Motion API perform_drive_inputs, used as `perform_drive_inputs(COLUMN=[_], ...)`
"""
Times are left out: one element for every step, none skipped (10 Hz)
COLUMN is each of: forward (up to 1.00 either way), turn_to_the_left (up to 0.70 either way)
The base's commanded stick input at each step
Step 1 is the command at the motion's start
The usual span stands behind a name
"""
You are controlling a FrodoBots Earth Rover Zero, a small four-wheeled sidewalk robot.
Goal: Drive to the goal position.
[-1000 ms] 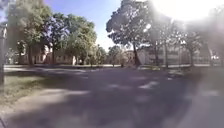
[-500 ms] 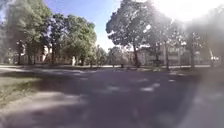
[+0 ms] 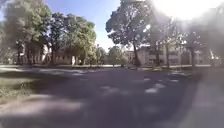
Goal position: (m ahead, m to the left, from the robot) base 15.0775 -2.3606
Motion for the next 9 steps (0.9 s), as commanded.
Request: perform_drive_inputs(forward=[0.45, 0.45, 0.45, 0.45, 0.45, 0.45, 0.45, 0.45, 0.45], turn_to_the_left=[0.0, 0.0, 0.0, 0.0, 0.0, 0.0, 0.0, 0.0, 0.0])
